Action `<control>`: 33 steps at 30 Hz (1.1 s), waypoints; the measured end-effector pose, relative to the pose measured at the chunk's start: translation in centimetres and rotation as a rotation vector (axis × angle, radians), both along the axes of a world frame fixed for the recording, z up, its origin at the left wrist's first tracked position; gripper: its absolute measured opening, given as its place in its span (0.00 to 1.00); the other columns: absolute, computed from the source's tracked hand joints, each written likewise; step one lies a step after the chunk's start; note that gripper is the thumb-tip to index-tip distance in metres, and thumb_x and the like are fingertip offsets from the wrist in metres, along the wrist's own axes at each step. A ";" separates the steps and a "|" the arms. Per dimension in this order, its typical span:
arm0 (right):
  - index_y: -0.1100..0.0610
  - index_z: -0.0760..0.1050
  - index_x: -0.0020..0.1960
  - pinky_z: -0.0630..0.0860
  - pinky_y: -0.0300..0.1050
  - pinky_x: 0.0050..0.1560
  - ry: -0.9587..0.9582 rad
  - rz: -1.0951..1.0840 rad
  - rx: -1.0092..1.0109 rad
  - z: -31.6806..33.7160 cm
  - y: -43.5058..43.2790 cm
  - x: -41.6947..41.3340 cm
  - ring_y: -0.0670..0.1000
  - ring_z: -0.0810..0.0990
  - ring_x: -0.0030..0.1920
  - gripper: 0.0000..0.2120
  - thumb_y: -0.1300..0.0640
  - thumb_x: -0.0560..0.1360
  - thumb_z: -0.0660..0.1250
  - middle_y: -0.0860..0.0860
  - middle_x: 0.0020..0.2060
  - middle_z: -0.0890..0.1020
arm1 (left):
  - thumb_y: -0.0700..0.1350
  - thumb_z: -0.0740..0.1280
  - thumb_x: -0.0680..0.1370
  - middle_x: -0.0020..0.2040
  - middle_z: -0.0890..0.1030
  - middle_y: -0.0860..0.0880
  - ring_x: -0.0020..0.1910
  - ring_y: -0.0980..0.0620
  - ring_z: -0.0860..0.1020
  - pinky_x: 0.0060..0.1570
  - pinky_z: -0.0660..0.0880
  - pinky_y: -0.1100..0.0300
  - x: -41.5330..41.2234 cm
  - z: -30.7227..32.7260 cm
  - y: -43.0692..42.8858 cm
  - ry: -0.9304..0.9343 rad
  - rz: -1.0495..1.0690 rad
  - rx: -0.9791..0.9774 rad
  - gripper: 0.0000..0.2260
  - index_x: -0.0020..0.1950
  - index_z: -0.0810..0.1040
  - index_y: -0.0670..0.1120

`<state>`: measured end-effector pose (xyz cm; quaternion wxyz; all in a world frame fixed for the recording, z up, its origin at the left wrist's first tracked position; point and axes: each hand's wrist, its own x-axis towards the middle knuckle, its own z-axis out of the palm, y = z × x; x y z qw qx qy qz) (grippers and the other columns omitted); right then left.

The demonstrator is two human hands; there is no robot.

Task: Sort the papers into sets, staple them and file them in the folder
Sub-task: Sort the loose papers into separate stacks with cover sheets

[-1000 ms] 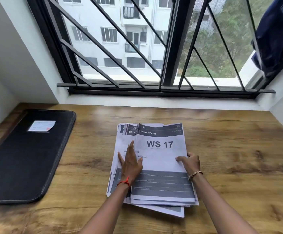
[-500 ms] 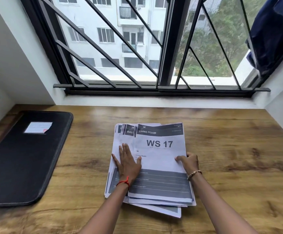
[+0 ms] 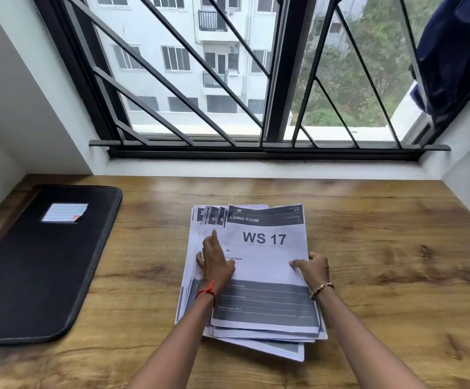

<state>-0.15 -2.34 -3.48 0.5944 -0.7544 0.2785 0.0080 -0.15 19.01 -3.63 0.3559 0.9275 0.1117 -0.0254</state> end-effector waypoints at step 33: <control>0.63 0.78 0.44 0.74 0.45 0.41 -0.043 0.053 0.032 -0.7 -0.4 -0.3 0.54 0.78 0.40 0.11 0.73 0.64 0.69 0.57 0.41 0.81 | 0.48 0.56 0.80 0.77 0.48 0.41 0.76 0.43 0.43 0.69 0.36 0.38 0.0 -0.7 0.1 0.086 -0.171 0.291 0.24 0.76 0.55 0.50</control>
